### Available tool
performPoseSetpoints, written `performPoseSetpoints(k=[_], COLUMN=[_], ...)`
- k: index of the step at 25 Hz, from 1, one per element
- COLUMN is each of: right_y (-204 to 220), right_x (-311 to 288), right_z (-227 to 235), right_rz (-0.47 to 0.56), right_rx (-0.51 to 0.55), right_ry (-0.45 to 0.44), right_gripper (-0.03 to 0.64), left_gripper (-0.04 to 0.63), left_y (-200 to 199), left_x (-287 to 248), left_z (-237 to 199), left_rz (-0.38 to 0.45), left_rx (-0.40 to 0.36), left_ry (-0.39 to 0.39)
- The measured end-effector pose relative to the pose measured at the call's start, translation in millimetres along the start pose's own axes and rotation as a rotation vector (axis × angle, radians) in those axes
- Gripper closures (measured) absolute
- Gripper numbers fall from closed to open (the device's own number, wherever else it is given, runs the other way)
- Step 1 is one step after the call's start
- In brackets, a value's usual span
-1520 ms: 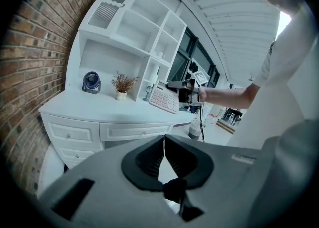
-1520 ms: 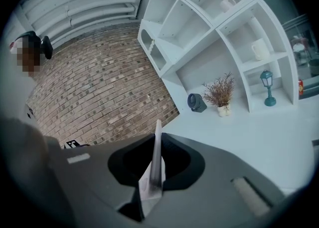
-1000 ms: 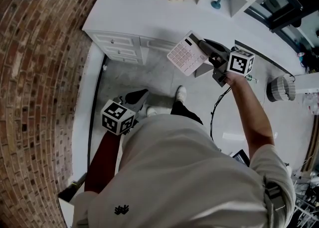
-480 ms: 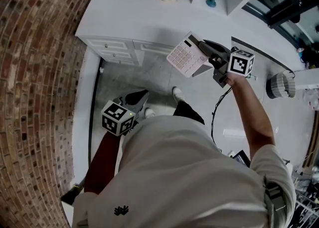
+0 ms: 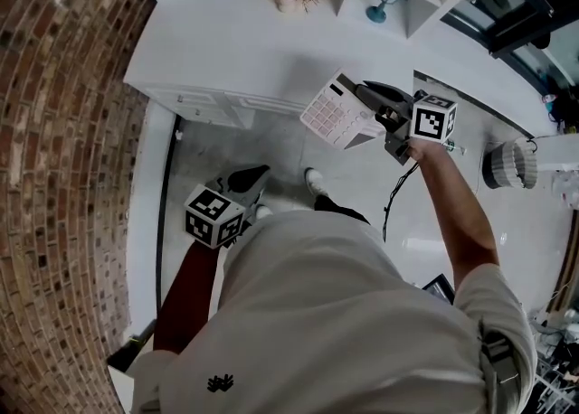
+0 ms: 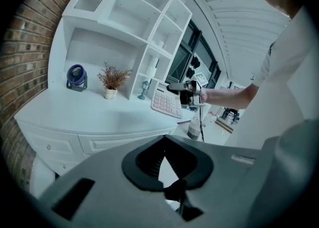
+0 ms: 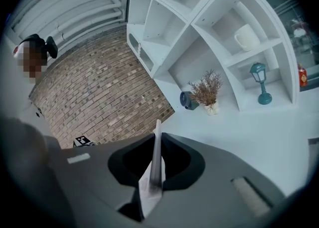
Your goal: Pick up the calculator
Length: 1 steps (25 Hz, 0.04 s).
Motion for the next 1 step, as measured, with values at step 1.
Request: performPoseSetpoints(k=[1], right_y=[-1.9], right_x=[3.0], right_z=[8.2], right_rz=[-0.004], right_rx=[-0.006], right_ry=[-0.003], right_gripper=[0.560], left_gripper=[0.589], left_y=[-3.8], left_x=[-8.6], left_z=[1.1], left_rz=[-0.002], left_rx=[0.002], left_ry=[0.000])
Point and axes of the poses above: the fingertips, and each gripper's own axes: x backward along the fingers, z to its right, y out of its underside, the point moved 1 cm from there along x, backward along the fingers, and after that the axes turned 6 degrees about z, right-handed, at the moved point
